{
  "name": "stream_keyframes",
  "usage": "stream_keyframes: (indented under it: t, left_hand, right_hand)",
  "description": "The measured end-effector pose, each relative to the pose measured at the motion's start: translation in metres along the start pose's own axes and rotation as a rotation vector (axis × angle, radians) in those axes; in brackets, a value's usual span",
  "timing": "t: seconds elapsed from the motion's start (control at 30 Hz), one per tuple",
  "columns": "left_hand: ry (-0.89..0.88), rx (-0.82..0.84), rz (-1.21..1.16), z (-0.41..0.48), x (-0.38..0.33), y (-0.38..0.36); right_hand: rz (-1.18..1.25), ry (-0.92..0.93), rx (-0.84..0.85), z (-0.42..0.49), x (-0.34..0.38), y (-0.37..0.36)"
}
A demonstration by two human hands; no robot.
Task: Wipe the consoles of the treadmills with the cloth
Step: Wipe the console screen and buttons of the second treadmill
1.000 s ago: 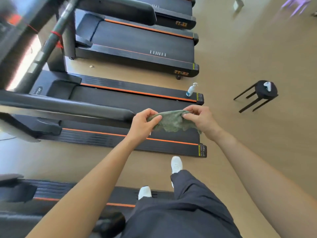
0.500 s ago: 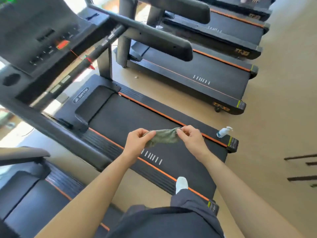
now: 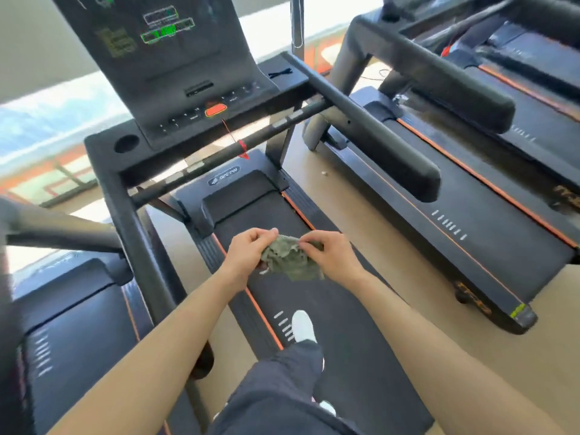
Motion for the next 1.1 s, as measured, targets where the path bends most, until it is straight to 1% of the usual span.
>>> stream_keyframes:
  t: [0.1,0.23,0.3,0.37,0.47,0.57,0.6,0.67,0.8,0.87,0.93,1.1]
  left_hand:
    - [-0.031,0.019,-0.026,0.038,-0.023,0.015]
    - [-0.078,0.157,-0.072,0.092,-0.051,0.026]
    - [-0.089,0.154,-0.061,0.117,-0.067,0.031]
    - [-0.110,0.102,-0.061,0.140,-0.085,0.039]
    - [-0.148,-0.025,-0.043,0.170,-0.107,0.057]
    - [-0.168,-0.091,-0.037,0.197,-0.134,0.073]
    - [-0.176,-0.110,-0.033,0.207,-0.144,0.078]
    - [-0.197,-0.128,-0.026,0.228,-0.168,0.085]
    - [-0.271,-0.145,-0.012,0.277,-0.226,0.085]
    - [-0.299,-0.193,0.024,0.308,-0.257,0.084]
    - [-0.311,-0.295,0.077,0.339,-0.286,0.086]
    - [-0.318,-0.355,0.053,0.416,-0.347,0.092]
  right_hand:
    - [0.029,-0.049,0.016,0.055,-0.014,0.001]
    - [0.007,-0.119,0.062,0.138,-0.022,0.009]
    - [0.032,-0.153,0.079,0.180,-0.020,0.012]
    - [0.070,-0.149,0.115,0.220,-0.018,0.012]
    - [0.120,-0.112,0.233,0.268,-0.010,0.008]
    - [0.057,-0.034,0.324,0.320,0.000,0.012]
    - [0.076,-0.016,0.336,0.338,0.002,0.013]
    - [0.153,-0.013,0.321,0.374,0.002,0.017]
    - [0.120,0.028,0.245,0.450,-0.010,0.034]
    - [0.055,0.064,0.215,0.493,-0.024,0.044]
    - [0.010,0.076,0.204,0.537,-0.039,0.052]
    - [0.073,0.057,0.212,0.632,-0.057,0.067]
Point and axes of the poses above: each hand's wrist, its own z-axis towards the middle knuckle, its own y-axis out of the back of the hand, x = y × z, the point moved 6 cm from there along z, towards the middle knuckle, and after that the axes turned 8 degrees about y, right-handed, at the moved point
